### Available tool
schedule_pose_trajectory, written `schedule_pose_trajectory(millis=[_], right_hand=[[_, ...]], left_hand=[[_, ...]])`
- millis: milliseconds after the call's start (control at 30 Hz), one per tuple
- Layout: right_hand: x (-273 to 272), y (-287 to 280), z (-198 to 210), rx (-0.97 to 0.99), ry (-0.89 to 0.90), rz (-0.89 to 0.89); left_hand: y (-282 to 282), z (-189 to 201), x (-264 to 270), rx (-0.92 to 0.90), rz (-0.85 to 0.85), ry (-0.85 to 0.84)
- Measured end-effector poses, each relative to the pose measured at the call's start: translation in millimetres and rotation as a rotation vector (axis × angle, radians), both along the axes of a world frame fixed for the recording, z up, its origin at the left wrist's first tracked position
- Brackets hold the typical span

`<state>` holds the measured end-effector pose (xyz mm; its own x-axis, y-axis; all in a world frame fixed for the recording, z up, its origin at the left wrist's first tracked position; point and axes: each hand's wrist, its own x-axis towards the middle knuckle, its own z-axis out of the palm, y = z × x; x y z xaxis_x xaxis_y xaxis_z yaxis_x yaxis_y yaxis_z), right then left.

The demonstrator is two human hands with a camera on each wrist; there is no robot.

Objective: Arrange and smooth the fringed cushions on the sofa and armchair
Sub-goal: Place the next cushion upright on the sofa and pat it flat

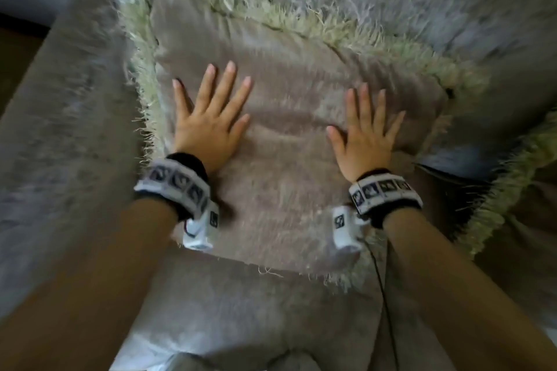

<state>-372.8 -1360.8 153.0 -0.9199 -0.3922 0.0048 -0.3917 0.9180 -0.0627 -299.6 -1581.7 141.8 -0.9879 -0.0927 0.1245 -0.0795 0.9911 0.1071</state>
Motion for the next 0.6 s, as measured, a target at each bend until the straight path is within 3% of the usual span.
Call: schedule_pose_trajectory(millis=[33, 100, 167, 233, 300, 367, 433, 500, 533, 600], right_hand=[[-7.6, 5.8, -8.8, 0.033, -0.076, -0.052], [-5.5, 7.0, -1.4, 0.013, -0.004, -0.183], [17.4, -2.2, 24.5, -0.148, 0.193, -0.229], [34.3, -10.8, 33.8, -0.161, 0.285, -0.057], [21.2, -1.5, 13.6, -0.057, 0.176, -0.024], [-10.3, 30.7, -10.5, -0.038, -0.021, -0.237], [-21.6, 46.6, -10.6, -0.094, -0.051, -0.403], [9.8, 28.9, 13.0, -0.299, 0.079, -0.333], [27.6, 17.1, 22.7, -0.368, 0.159, -0.213], [43.1, 5.0, 26.4, -0.265, 0.297, 0.043]], left_hand=[[-8.2, -7.3, -1.3, 0.036, 0.087, -0.119], [-10.7, -0.4, -4.7, 0.02, 0.152, -0.112], [2.9, 20.4, -0.8, 0.053, 0.064, 0.095], [18.2, 36.1, 0.1, 0.019, -0.074, 0.255], [11.8, 25.1, -1.5, -0.066, -0.037, 0.124], [-17.3, -0.2, 2.9, 0.01, 0.2, -0.161], [-36.7, -9.5, 7.0, 0.074, 0.368, -0.176], [-20.1, 13.9, 12.5, 0.15, 0.326, 0.006], [-6.7, 21.9, 12.9, 0.134, 0.222, 0.132], [12.1, 32.0, 8.1, -0.012, -0.037, 0.22]])
